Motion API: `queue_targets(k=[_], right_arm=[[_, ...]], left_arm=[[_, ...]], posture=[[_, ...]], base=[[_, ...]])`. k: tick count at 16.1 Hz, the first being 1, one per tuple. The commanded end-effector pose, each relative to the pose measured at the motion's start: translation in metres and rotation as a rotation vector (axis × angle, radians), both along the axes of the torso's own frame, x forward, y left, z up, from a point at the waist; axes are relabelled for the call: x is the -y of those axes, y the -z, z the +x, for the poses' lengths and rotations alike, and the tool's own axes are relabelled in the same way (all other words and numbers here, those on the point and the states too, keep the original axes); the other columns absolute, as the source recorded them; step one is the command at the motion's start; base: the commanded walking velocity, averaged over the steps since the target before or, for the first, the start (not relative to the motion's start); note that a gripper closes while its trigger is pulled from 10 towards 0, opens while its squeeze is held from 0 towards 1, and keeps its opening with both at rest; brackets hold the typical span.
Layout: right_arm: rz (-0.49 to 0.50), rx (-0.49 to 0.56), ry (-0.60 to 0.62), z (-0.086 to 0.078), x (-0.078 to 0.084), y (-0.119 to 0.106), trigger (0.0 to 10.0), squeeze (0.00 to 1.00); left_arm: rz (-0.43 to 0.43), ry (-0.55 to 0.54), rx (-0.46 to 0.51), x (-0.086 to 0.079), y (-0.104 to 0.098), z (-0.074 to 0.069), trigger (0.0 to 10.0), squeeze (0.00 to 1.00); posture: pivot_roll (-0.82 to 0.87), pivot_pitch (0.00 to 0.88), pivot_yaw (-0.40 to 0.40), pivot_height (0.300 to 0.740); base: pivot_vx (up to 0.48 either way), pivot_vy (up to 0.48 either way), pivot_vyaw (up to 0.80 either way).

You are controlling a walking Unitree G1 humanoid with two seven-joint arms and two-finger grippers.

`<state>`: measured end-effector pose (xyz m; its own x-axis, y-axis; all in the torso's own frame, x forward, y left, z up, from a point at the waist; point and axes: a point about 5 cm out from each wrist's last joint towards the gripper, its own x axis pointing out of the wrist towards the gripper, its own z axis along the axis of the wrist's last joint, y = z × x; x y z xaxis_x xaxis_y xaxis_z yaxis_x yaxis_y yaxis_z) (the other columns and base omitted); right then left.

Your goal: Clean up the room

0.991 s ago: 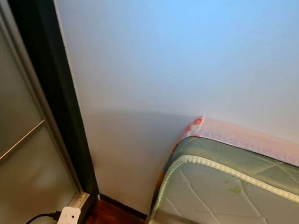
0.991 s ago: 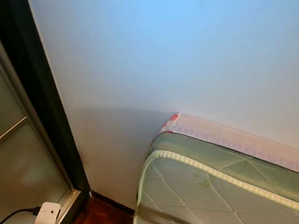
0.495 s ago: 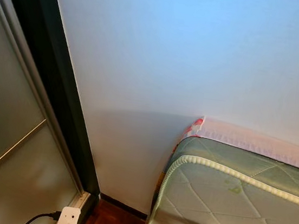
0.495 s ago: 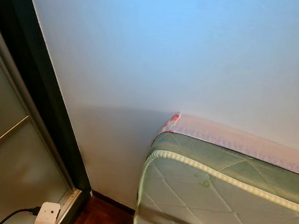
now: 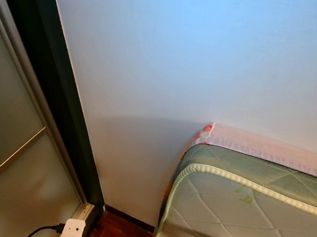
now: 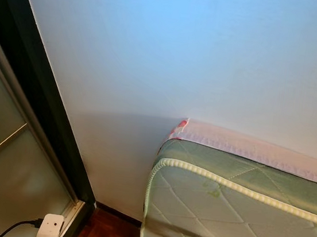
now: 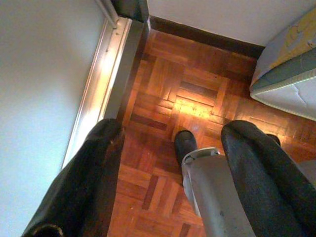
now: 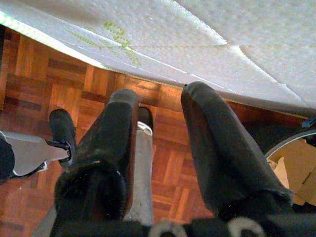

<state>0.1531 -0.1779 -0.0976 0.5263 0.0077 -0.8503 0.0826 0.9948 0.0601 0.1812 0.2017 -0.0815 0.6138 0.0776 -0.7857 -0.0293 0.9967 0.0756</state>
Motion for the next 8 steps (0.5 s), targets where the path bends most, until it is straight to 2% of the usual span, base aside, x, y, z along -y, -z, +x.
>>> queue_targets(k=[1, 8], right_arm=[[0.036, 0.124, -0.008, 0.0663, 0.0229, -0.0349, 10.0, 0.0], [0.036, 0.125, -0.012, 0.0662, 0.0227, -0.0348, 10.0, 0.0]], left_arm=[[-0.012, -0.157, -0.025, -0.0267, -0.0044, 0.0016, 10.0, 0.0], [-0.011, -0.16, -0.025, -0.027, -0.0043, 0.0012, 10.0, 0.0]], posture=[[0.15, 0.0, -0.145, 0.74], [0.15, 0.0, -0.141, 0.74]], base=[[0.0, 0.0, 0.0], [-0.245, 0.0, 0.0]])
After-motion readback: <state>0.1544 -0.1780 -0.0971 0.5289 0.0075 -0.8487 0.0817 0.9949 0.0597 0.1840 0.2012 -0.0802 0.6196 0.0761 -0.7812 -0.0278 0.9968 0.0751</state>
